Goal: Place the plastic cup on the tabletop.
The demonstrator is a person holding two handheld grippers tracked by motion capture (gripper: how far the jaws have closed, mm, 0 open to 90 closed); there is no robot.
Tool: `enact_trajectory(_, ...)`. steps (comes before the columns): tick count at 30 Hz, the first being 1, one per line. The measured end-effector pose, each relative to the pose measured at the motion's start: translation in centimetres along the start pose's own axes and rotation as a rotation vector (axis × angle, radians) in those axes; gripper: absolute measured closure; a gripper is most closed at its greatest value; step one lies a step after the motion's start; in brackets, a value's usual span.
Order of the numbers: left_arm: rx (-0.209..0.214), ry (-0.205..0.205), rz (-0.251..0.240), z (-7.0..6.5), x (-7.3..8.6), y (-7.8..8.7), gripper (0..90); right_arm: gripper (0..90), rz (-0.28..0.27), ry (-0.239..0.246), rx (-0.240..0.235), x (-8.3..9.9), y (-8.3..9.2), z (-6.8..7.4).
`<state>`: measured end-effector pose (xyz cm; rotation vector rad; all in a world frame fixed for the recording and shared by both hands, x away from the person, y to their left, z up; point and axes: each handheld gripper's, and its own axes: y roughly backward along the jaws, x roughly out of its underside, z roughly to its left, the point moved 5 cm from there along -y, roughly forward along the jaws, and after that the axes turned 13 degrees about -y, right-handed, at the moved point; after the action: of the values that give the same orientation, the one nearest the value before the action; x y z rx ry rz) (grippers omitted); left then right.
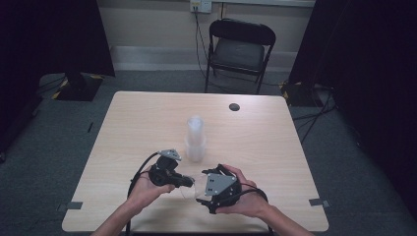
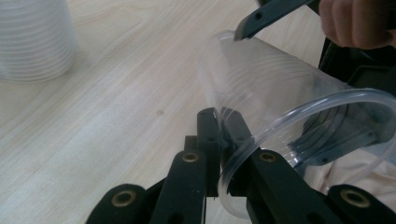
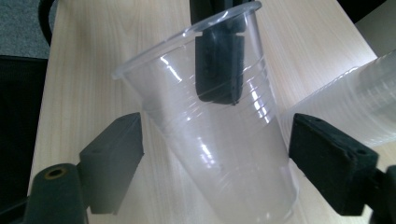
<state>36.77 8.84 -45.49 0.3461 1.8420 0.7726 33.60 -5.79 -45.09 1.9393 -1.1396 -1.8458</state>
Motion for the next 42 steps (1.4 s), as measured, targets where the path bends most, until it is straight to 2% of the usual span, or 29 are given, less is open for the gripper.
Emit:
enact_trajectory(5, -0.007, 0.009, 0.013, -0.1, -0.4, -0.5, 88.2, 21.4, 0.000, -0.010, -0.005, 0.0, -0.3, 0.0)
enact_trajectory(13, -0.002, 0.020, 0.059, -0.2, -1.2, -1.4, 88.1, 22.3, 0.003, 0.017, -0.007, -0.4, -0.8, 0.4)
enact_trajectory(17, -0.008, 0.049, 0.043, -0.2, -1.3, -1.8, 87.5, 22.3, 0.007, 0.007, -0.011, -0.4, -1.2, 0.5)
enact_trajectory(19, -0.019, 0.092, 0.020, -0.1, -1.3, -1.8, 86.6, 22.2, 0.004, -0.001, -0.002, -0.3, -1.3, 0.4)
enact_trajectory(22, -0.022, 0.091, 0.031, -0.3, -1.3, -1.9, 86.5, 20.5, 0.003, -0.021, 0.001, -0.4, -1.5, 0.4)
enact_trajectory(26, -0.038, 0.084, 0.054, -0.4, -1.3, -2.1, 86.5, 20.7, -0.009, -0.012, 0.009, -0.7, -1.7, 0.6)
enact_trajectory(30, -0.040, 0.098, 0.067, -0.1, -1.2, -2.1, 86.5, 22.7, -0.027, -0.011, 0.018, -1.0, -1.5, 0.6)
enact_trajectory(33, -0.047, 0.111, 0.062, 0.0, -1.2, -2.0, 86.5, 26.8, -0.033, -0.013, 0.008, -1.2, -1.3, 0.5)
enact_trajectory(34, -0.038, 0.109, 0.066, 0.1, -1.1, -2.0, 86.5, 27.1, -0.033, -0.012, 0.011, -1.2, -1.3, 0.5)
enact_trajectory(37, -0.050, 0.113, 0.061, 0.0, -1.1, -2.0, 86.0, 27.6, -0.040, -0.014, 0.010, -1.2, -1.4, 0.5)
enact_trajectory(42, -0.062, 0.100, 0.036, 0.1, -1.1, -2.2, 83.3, 27.8, -0.053, -0.041, 0.015, -1.1, -1.5, 0.3)
